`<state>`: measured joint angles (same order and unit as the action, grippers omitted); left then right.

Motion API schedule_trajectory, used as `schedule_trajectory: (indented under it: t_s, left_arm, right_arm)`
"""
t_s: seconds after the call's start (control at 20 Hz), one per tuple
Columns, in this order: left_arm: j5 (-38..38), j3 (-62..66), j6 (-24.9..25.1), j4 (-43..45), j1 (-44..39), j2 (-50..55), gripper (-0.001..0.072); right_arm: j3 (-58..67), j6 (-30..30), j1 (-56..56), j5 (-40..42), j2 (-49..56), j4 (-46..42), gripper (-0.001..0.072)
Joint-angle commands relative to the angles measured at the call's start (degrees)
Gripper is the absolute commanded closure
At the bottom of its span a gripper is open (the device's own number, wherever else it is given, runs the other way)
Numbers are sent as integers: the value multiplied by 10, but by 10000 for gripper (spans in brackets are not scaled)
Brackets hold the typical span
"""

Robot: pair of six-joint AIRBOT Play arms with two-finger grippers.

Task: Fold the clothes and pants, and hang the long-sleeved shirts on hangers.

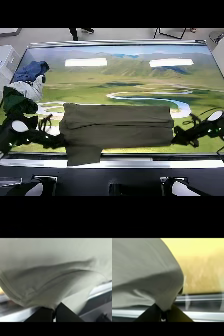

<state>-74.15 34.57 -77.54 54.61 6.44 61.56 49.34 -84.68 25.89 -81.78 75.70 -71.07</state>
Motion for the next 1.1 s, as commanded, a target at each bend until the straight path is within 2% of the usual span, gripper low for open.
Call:
schedule_trajectory:
  t_s: [0.0,0.1,0.25,0.4,0.55,0.7,0.75,0.8,0.85,0.9,1.0,1.05]
  left_arm:
    - [0,117,0,28,10,39,689]
    - [5,195,0,28,6,101,688]
    - [5,334,-1,17,-7,222,688]
    - [-16,444,-25,14,-15,329,688]
    - [-24,490,-31,9,-15,401,687]
    - [-16,502,-31,-2,-16,430,682]
    - [-15,502,-30,-6,-16,432,618]
    - [-20,502,-19,-18,-14,431,422]
    - [-30,504,-13,-26,-9,429,312]
    - [-49,512,-13,-26,-3,428,309]
    - [-79,529,-13,-26,10,419,308]
    - [-81,532,-13,-26,13,409,309]
  right_arm:
    - [99,-21,-23,28,3,24,678]
    - [148,-22,-60,81,28,22,676]
    - [215,-76,-90,108,107,-4,676]
    - [259,-83,-90,116,174,52,675]
    - [265,-84,-90,127,205,72,675]
    - [265,-85,-90,111,226,75,673]
    - [265,-85,-90,113,224,74,634]
    - [268,-83,-87,109,221,75,537]
    - [278,-69,-81,96,216,73,349]
    - [290,-54,-70,80,211,71,270]
    - [301,-50,-39,56,207,56,2]
    - [300,-42,-27,42,211,57,1]
